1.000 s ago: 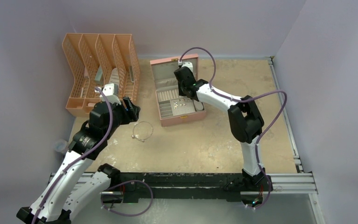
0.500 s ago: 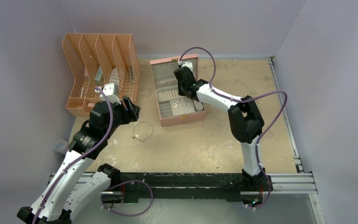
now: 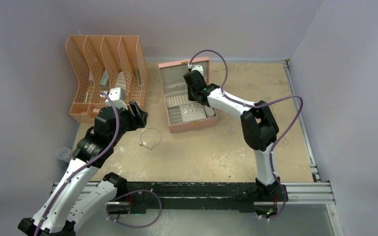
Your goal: Organize the mixed jewelry
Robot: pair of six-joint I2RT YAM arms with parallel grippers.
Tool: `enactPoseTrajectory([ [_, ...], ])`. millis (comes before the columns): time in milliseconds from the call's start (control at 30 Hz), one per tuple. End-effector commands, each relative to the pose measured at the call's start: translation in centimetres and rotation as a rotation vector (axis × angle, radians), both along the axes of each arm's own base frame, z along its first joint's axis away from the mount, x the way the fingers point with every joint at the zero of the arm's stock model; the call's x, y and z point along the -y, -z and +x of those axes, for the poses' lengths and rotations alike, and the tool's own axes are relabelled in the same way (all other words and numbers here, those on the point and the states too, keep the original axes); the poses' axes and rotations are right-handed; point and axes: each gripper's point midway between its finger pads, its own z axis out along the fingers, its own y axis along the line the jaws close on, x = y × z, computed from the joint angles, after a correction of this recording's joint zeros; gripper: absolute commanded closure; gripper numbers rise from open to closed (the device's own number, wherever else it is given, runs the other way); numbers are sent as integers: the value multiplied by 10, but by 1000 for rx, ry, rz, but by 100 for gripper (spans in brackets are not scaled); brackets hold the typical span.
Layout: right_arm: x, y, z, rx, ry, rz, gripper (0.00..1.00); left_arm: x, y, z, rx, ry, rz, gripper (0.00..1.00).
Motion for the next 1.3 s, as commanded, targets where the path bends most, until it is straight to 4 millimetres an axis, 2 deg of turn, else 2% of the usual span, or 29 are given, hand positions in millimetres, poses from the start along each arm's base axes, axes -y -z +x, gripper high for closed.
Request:
enactPoseTrajectory([
  [0,-7,0,2,5,-10,17,88,0,-11,5,50,6,-6,40],
  [167,-11,4,-2,-23,-24,24,88,0,-11,5,48,7,-5,40],
  [333,-10,-7,1,3,-14,34,88,0,-11,5,49,6,-5,40],
  [533,-12,-42,2,58,5,101,79,0,-11,5,49,7,-9,40],
  [667,-12,-76,-1,112,-5,160,71,0,-12,5,49,5,-14,40],
  [767,-17,-104,-10,152,-54,220,67,1,-13,4,52,4,-23,40],
  [900,-31,-123,-34,175,-156,267,64,0,-16,1,62,1,-40,40],
  [1033,-58,-131,-70,185,-247,285,62,-6,-26,-4,90,-8,-29,41],
  [1167,-93,-136,-112,183,-340,291,61,-35,-67,-18,157,-97,20,39],
  [1267,-123,-130,-141,168,-414,294,59,-42,-93,-29,221,-93,26,39],
])
